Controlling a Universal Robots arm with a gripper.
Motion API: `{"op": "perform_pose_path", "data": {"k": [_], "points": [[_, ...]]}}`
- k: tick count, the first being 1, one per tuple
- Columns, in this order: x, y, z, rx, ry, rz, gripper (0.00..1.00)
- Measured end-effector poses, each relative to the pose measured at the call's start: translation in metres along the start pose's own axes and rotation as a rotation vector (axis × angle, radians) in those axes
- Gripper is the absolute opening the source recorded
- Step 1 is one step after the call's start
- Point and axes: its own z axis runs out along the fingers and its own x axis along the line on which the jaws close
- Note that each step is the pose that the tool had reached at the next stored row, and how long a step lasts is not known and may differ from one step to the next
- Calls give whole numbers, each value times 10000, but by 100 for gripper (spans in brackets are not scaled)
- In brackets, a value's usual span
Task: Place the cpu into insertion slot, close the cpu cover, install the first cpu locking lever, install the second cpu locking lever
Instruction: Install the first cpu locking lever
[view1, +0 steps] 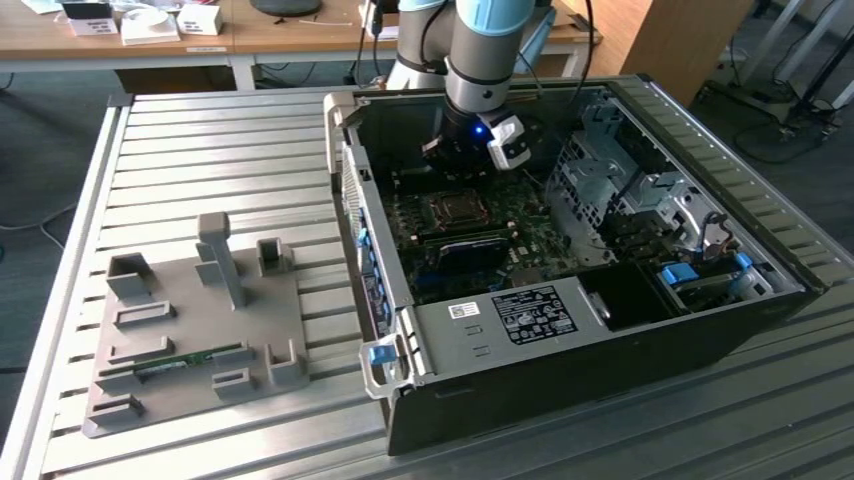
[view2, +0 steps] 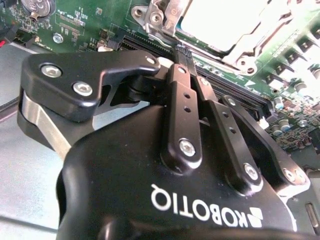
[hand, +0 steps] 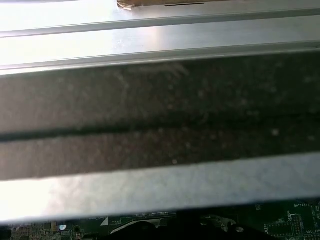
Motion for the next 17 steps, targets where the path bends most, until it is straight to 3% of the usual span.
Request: {"op": "perform_pose_path", "data": {"k": [17], "points": [[1, -9, 24, -2, -1, 12, 11]]}}
